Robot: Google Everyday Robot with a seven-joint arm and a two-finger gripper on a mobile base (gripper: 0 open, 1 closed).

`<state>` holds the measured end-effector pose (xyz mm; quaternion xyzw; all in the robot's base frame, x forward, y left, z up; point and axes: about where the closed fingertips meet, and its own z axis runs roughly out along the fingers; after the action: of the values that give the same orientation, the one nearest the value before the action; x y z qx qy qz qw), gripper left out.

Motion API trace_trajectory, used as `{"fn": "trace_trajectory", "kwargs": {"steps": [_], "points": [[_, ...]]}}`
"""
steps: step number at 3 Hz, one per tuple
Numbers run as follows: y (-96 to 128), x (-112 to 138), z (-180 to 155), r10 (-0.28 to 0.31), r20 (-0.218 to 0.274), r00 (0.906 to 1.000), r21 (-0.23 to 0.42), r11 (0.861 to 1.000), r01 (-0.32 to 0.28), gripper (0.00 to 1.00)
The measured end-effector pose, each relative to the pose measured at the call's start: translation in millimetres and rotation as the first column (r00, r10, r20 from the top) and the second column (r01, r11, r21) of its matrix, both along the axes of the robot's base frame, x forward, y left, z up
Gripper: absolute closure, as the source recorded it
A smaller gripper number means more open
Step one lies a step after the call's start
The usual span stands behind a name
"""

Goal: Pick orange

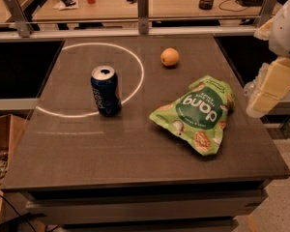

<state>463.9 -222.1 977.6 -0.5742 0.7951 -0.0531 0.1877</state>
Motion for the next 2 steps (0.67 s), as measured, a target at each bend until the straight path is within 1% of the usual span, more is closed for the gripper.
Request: {"fn": "trace_trajectory", "kwargs": {"steps": [1, 2], "points": [[-18, 50, -2, -0.169, 0.120, 0.9783, 0.021, 0.986, 0.168, 0.00], [-40, 90, -2, -0.356, 0.199, 0.9131, 0.135, 0.933, 0.334, 0.00]]}}
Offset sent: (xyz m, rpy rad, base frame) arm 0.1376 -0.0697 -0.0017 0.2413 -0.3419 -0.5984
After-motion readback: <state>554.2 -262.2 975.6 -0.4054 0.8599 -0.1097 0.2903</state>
